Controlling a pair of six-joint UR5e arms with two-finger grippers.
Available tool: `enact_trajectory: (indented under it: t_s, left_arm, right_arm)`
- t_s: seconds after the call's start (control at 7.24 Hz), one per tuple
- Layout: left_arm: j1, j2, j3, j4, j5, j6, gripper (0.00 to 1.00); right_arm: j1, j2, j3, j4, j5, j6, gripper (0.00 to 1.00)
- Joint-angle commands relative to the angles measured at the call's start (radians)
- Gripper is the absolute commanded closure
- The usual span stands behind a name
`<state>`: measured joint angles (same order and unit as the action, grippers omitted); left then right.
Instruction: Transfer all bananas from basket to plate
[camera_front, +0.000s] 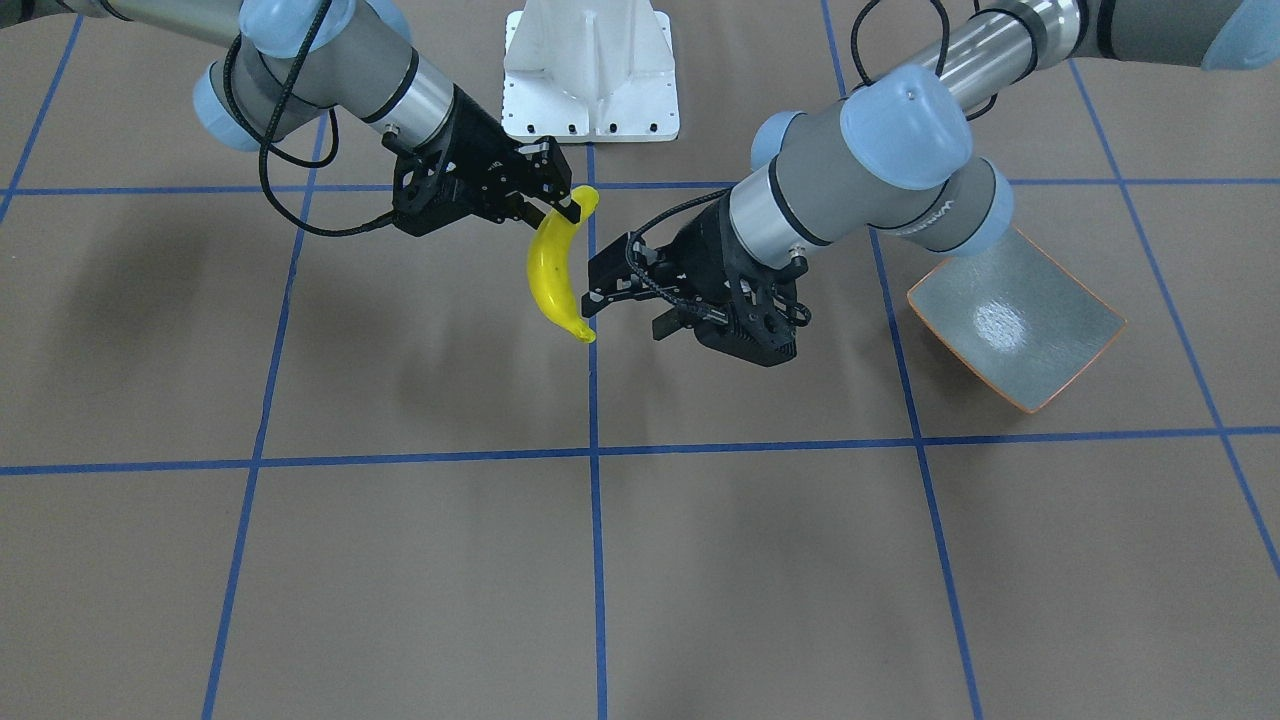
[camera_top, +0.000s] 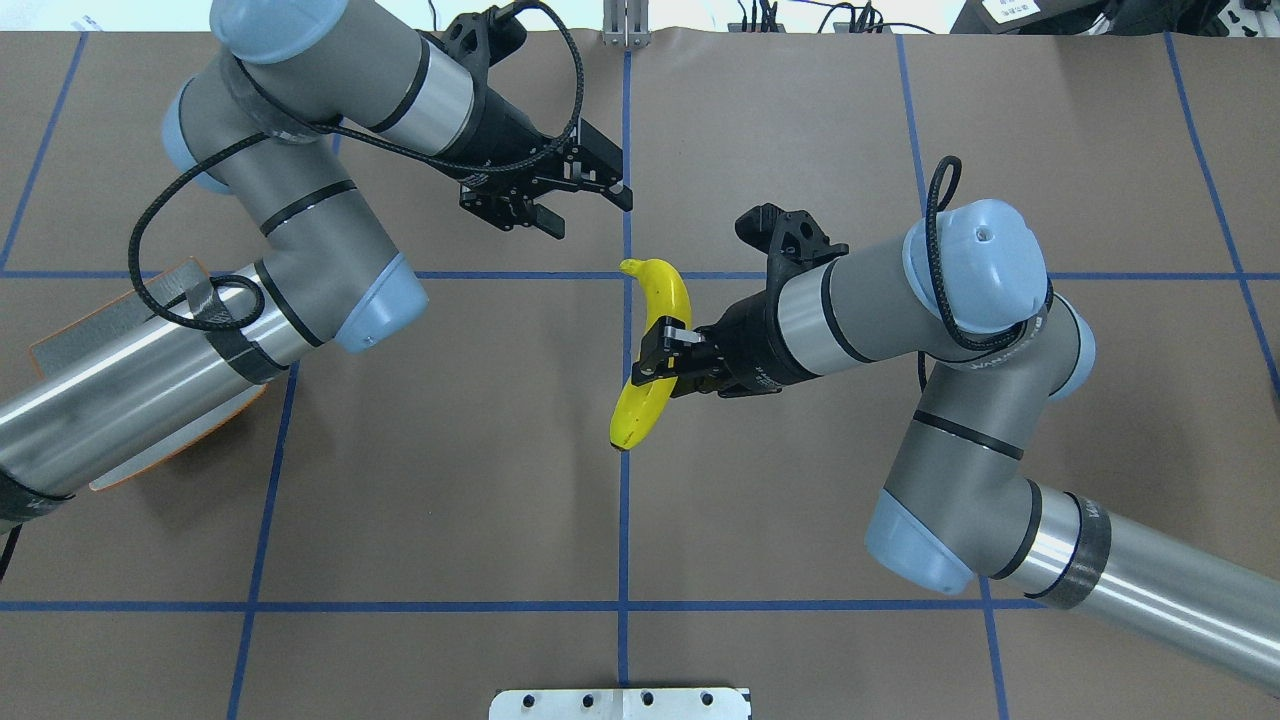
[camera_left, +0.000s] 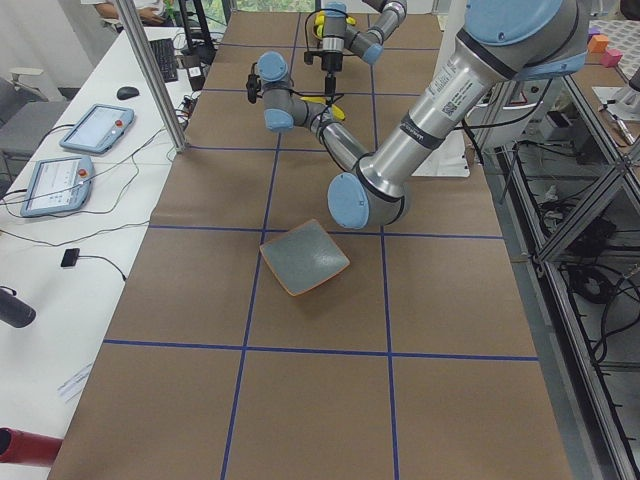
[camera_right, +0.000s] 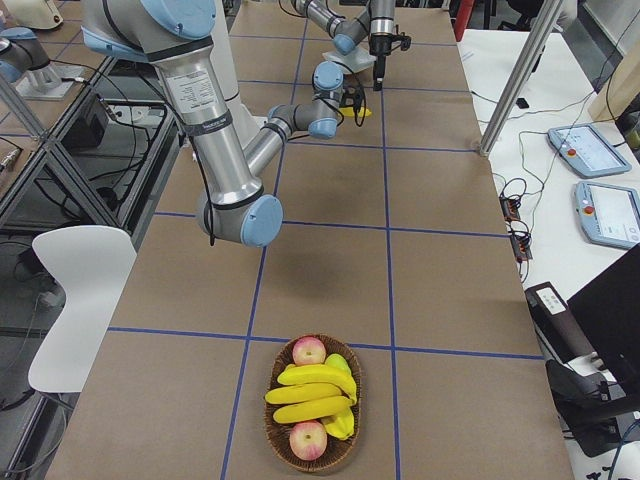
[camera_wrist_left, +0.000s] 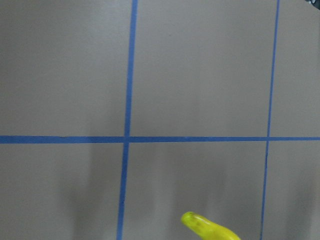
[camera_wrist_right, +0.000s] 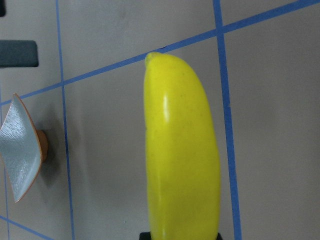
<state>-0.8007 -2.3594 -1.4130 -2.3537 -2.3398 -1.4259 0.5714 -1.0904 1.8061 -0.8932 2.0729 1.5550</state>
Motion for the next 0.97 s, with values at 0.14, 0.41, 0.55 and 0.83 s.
enact_trajectory:
  t_s: [0.14, 0.41, 0.55, 0.83]
  left_arm:
    - [0.043, -0.012, 0.011, -0.039, 0.004, -0.129, 0.00]
    - [0.069, -0.020, 0.005, -0.038, 0.005, -0.153, 0.00]
    - [0.081, -0.021, 0.002, -0.038, 0.020, -0.177, 0.00]
    - [0.098, -0.021, 0.000, -0.039, 0.027, -0.209, 0.02]
  right_arm:
    - [-0.001, 0.003, 0.002, 0.002, -0.002, -0.004, 1.00]
    - [-0.002, 0.024, -0.002, -0.001, -0.002, -0.003, 1.00]
    - [-0.002, 0.027, -0.002, -0.001, -0.004, -0.003, 1.00]
    - [-0.001, 0.029, -0.002, 0.000, -0.007, -0.004, 1.00]
